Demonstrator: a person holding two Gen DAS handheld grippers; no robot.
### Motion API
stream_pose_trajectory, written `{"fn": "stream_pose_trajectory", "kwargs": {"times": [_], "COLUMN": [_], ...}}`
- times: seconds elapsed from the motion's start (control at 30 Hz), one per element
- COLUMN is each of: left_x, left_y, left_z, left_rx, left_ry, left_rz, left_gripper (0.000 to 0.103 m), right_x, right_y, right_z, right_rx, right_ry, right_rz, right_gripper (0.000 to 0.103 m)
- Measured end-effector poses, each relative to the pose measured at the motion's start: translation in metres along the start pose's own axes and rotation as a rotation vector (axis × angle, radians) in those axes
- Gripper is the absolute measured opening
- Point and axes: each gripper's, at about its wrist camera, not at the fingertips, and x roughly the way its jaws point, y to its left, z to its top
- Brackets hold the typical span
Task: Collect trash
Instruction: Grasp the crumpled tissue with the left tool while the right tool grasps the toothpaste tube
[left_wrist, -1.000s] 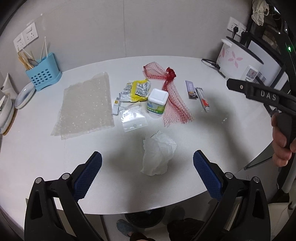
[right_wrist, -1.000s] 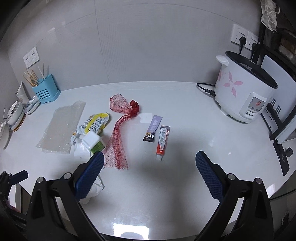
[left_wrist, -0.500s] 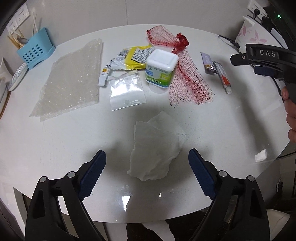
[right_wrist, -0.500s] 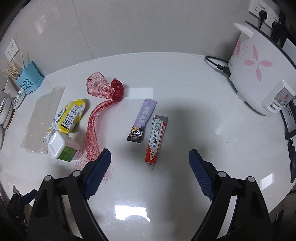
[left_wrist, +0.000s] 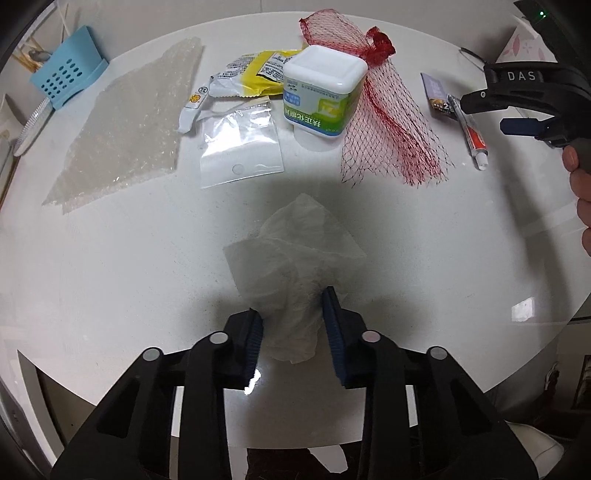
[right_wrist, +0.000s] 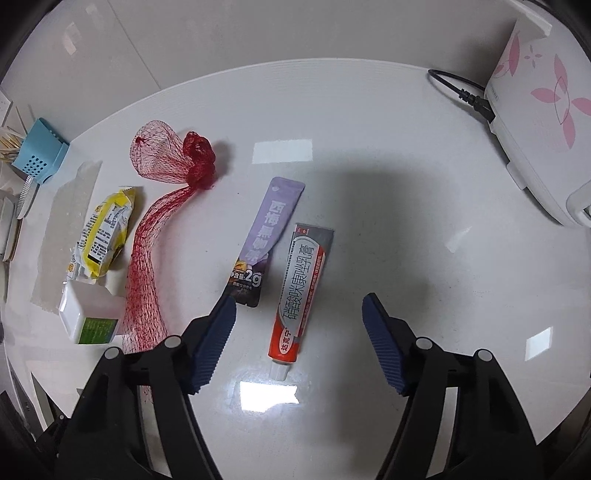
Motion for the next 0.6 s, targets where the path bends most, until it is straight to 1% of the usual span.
{"fn": "stream_pose_trajectory", "kwargs": {"times": [0.03,0.13,0.27,0.43,0.57,0.6], "left_x": [0.0,-0.001,-0.007,-0.018,-0.026,-0.028], "left_y": [-0.001,0.001,0.004,0.015,0.021,0.023], "left_z": [0.0,-0.002,-0.004,-0.005,-0.006,-0.007], "left_rx": [0.0,-0.014,-0.023,-0.037,-0.053,-0.059], "left_ry": [0.002,0.014,-0.005,-0.029,-0.042,-0.045], "left_rz": [-0.002,-0.009,0.005,0.007,0.004,0.006], "left_gripper": [0.016,0.009,0.008,0.008,0.008,0.008], "right_x": [0.002,0.008,0.015,0.022,0.021,0.021], "right_y": [0.0,0.0,0.001,-0.002,-0.004,-0.003], "right_z": [0.001,0.004,0.005,0.004,0.004,0.005], "right_rx": [0.001,0.002,0.002,0.024,0.035,0.035], "right_ry": [0.007,0.026,0.049,0.074,0.069,0.071], "right_rz": [0.002,0.008,-0.001,-0.004,-0.009,-0.011], "right_gripper": [0.064,0.061,0.055,0.044,0.038,0.034]}}
